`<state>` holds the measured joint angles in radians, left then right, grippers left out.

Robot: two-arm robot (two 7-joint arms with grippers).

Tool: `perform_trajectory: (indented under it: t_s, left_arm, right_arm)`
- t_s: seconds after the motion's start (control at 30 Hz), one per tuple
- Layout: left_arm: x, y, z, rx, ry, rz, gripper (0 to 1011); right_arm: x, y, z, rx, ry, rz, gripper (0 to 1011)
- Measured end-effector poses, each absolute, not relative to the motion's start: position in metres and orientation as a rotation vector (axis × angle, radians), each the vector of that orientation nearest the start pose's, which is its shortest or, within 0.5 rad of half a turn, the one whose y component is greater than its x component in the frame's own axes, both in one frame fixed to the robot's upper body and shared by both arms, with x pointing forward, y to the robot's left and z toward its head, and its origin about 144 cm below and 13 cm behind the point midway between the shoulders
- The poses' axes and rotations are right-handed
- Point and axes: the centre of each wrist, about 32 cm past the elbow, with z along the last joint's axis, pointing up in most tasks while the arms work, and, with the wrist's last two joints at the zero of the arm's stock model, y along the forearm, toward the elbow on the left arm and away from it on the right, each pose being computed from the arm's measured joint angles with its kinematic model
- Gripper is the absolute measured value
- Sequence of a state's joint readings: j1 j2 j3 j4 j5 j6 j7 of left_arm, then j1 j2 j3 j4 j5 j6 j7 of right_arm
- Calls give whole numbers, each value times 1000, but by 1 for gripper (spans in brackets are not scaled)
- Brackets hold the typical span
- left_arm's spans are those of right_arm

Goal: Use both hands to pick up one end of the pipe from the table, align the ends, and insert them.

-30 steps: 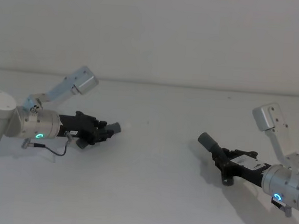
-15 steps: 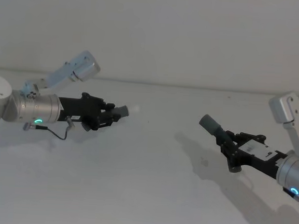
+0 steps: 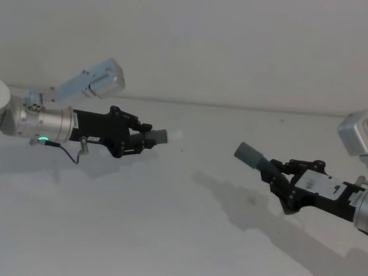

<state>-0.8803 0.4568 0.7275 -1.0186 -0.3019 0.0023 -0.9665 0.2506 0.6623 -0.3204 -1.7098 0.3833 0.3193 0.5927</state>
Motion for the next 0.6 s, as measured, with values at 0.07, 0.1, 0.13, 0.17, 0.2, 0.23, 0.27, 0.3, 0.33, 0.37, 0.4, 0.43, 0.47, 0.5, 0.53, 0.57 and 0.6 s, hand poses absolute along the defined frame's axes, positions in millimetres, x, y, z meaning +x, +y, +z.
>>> perform_trajectory:
  t_s: [0.07, 0.1, 0.13, 0.17, 0.2, 0.23, 0.27, 0.3, 0.33, 0.37, 0.4, 0.43, 0.47, 0.5, 0.53, 0.57, 0.6]
  left_arm:
    - [648, 268, 1285, 446, -259, 300, 347]
    - [648, 268, 1285, 444, -266, 290, 347]
    - [649, 269, 1287, 444, -280, 270, 347]
    - [650, 269, 1288, 443, -287, 259, 347]
    - [650, 269, 1288, 442, -293, 249, 347]
    - [651, 269, 1290, 441, -308, 225, 347]
    - [651, 270, 1291, 439, -323, 202, 347]
    - [652, 270, 1292, 438, -329, 193, 347]
    - [652, 270, 1293, 436, -335, 182, 347]
    - [652, 270, 1293, 434, -344, 168, 347]
    - [652, 270, 1294, 432, -350, 157, 347]
    - [653, 269, 1296, 429, -363, 136, 347]
    - [653, 269, 1297, 427, -370, 126, 347]
    - [653, 270, 1298, 424, -382, 105, 347]
    - [653, 269, 1299, 422, -389, 94, 347]
    - [653, 269, 1301, 421, -395, 85, 347]
    - [653, 269, 1302, 420, -401, 76, 346]
  right_arm:
    - [497, -305, 1262, -362, -81, -669, 274]
    - [497, -305, 1262, -364, -85, -658, 275]
    - [497, -306, 1263, -367, -90, -646, 274]
    - [498, -306, 1264, -368, -95, -634, 274]
    - [498, -306, 1265, -370, -100, -620, 274]
    - [498, -307, 1266, -375, -108, -598, 274]
    - [498, -307, 1266, -377, -112, -585, 274]
    - [498, -307, 1268, -381, -119, -562, 274]
    - [498, -307, 1268, -383, -122, -551, 274]
    - [498, -307, 1269, -385, -126, -536, 274]
    - [498, -307, 1270, -388, -130, -523, 274]
    - [498, -307, 1270, -390, -133, -511, 275]
    - [498, -306, 1272, -395, -140, -487, 274]
    - [498, -306, 1273, -399, -145, -468, 274]
    - [499, -306, 1274, -402, -148, -459, 274]
    - [498, -305, 1274, -405, -151, -451, 274]
    - [498, -305, 1275, -407, -153, -443, 275]
